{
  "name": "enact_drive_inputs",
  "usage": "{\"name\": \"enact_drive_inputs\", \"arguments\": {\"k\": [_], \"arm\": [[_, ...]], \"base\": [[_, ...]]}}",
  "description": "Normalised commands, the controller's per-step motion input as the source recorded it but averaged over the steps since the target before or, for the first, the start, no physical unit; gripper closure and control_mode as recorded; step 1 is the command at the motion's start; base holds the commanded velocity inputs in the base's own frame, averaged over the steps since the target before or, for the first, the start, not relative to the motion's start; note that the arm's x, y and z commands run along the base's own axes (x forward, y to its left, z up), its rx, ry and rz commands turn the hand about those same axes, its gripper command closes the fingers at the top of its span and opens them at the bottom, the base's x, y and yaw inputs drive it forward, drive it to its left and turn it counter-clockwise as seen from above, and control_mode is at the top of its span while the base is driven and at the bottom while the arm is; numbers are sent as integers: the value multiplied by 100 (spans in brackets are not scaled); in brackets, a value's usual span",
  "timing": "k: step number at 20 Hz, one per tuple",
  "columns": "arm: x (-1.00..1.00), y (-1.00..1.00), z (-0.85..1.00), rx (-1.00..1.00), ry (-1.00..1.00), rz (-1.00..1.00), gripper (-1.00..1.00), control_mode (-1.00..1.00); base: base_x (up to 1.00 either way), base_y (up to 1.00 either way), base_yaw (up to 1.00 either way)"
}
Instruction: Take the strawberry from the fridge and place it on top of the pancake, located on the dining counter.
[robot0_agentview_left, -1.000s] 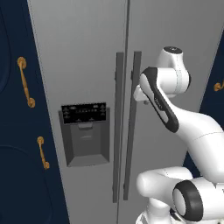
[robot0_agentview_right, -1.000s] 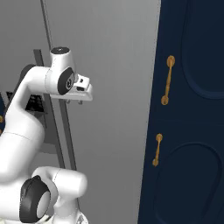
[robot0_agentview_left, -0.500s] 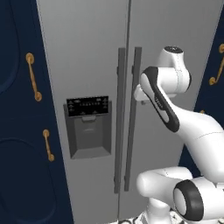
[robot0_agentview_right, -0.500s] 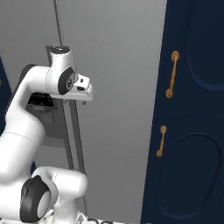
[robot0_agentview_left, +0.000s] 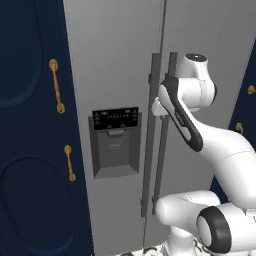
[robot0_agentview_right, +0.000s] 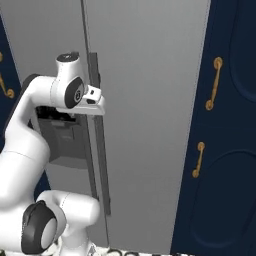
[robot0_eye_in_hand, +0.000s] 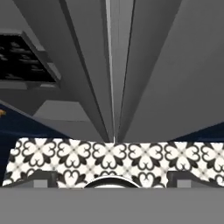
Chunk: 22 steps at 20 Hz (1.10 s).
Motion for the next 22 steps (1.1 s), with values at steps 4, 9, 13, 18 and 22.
{"name": "enact_drive_inputs", "arguments": {"k": [4, 9, 13, 18, 22], "arm": [[0, 0, 0, 0, 0, 0, -100, 100], [0, 0, 0, 0, 0, 0, -100, 100], [0, 0, 0, 0, 0, 0, -100, 100], [21, 7, -7, 0, -8, -1, -100, -100], [83, 5, -42, 0, -41, 0, -100, -100]], "base": [[-60, 0, -11], [-56, 6, -7], [-29, 3, -2], [0, 0, 0], [0, 0, 0]]}}
